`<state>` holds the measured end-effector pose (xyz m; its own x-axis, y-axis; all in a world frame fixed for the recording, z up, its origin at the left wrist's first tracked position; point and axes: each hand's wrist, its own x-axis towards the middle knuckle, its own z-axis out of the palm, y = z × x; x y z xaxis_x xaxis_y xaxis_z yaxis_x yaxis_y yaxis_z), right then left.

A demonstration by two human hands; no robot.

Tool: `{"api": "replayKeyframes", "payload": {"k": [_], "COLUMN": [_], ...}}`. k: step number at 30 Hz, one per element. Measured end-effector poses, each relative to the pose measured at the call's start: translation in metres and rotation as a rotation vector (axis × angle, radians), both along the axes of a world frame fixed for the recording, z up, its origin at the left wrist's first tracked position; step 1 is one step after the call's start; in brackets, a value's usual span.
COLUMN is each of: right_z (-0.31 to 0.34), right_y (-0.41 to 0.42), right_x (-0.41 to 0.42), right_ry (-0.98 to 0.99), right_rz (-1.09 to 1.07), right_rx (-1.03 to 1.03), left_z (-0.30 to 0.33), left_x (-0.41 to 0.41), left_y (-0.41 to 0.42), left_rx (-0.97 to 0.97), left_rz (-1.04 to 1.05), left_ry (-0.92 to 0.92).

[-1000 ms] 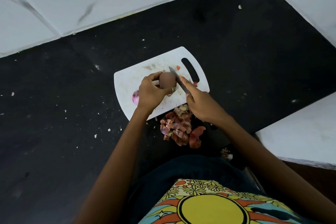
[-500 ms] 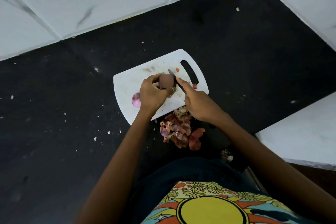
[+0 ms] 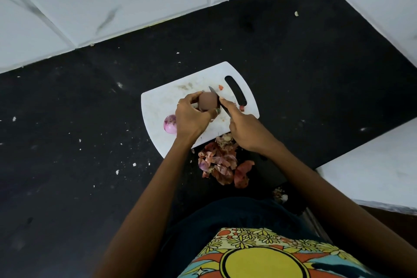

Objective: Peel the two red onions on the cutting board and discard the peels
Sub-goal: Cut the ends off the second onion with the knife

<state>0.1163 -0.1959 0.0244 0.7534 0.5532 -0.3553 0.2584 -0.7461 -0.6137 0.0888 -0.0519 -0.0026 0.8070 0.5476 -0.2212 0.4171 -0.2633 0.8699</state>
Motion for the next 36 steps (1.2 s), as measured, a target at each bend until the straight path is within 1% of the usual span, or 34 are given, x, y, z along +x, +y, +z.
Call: {"api": "replayKeyframes", "payload": {"k": [5,11,17,23,27,31,34,36], "right_z": [-0.006,-0.007,-0.014,-0.016,-0.020,-0.025,-0.025,-0.024], "right_y": [0.018,-0.005,0.011,-0.006,0.000,0.005,-0.003,-0.012], "right_x": [0.010,-0.003,0.006,-0.009,-0.010,-0.003,-0.014,-0.025], "right_ry": [-0.011,-0.008,-0.010,-0.034,-0.048,-0.018,-0.050,-0.079], "right_rz": [0.006,0.006,0.001,0.014,-0.015,-0.017,0.000,0.014], "right_rx": [-0.025,-0.002,-0.029,-0.009,-0.008,-0.036,-0.066,-0.126], "left_z": [-0.003,-0.005,-0.007,-0.006,-0.007,-0.008,-0.007,-0.006], "left_x": [0.000,-0.001,-0.002,-0.004,-0.002,-0.005,-0.005,-0.003], "left_y": [-0.001,-0.002,-0.004,-0.007,-0.010,-0.011,-0.009,-0.008], "left_rx": [0.033,0.025,0.046,0.061,0.074,0.076,0.060,0.050], "left_rz": [-0.001,0.014,0.027,0.030,0.056,0.066,0.110,0.112], "left_ry": [-0.006,-0.030,-0.045,-0.064,-0.085,-0.080,-0.086,-0.081]}}
